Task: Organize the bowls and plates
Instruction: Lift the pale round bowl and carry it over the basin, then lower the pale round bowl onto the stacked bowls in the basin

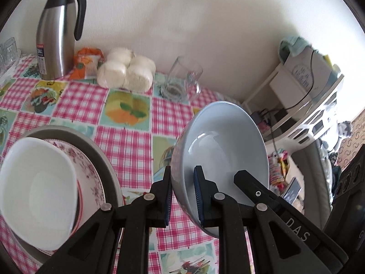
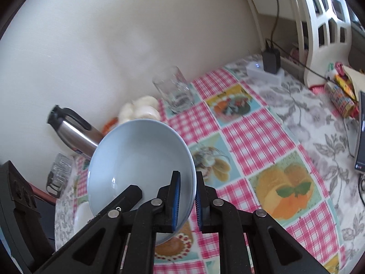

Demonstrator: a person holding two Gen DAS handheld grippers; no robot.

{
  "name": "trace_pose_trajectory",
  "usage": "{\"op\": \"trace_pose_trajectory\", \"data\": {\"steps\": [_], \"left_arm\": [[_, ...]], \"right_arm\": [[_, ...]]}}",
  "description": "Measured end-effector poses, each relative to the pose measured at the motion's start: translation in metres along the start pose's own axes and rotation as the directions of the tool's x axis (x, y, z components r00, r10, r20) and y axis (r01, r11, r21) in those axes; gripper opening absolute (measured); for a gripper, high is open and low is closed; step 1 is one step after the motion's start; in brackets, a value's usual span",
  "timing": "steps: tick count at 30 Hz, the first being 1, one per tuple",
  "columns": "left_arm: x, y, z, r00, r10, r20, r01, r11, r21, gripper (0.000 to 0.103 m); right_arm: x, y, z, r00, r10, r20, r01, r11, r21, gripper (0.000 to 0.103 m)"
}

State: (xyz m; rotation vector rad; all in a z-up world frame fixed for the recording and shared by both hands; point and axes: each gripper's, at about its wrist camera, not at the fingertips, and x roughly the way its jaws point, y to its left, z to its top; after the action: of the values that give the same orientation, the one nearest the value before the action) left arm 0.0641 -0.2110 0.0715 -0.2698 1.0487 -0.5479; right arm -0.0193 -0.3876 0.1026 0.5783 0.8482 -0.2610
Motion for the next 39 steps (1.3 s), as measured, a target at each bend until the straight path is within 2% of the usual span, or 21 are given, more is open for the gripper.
{"op": "trace_pose_trajectory", "data": {"steps": [7, 19, 26, 39], "left_arm": [[-0.028, 0.007, 0.004, 0.999, -0.011, 0.052, 0.012, 1.000, -0.011, 0.020], [-0.064, 0.035, 0.012, 0.994, 0.010, 0.105, -0.005, 0.999, -0.047, 0.020], [-0.078, 0.064, 0.013, 0.994, 0.031, 0.106, -0.021, 0.995, -0.095, 0.020], [-0.086, 0.131, 0.010, 0.996, 0.073, 0.049, -0.061, 0.974, -0.217, 0.020]], "right_arm": [[-0.027, 0.029, 0.001, 0.998, 0.027, 0.054, -0.024, 0.999, -0.048, 0.013], [-0.039, 0.071, -0.006, 0.995, 0.077, 0.064, -0.070, 0.992, -0.106, 0.013], [-0.034, 0.099, -0.016, 0.995, 0.094, 0.041, -0.088, 0.986, -0.142, 0.013], [0.003, 0.140, -0.045, 0.992, 0.104, -0.078, -0.116, 0.978, -0.175, 0.013]]}}
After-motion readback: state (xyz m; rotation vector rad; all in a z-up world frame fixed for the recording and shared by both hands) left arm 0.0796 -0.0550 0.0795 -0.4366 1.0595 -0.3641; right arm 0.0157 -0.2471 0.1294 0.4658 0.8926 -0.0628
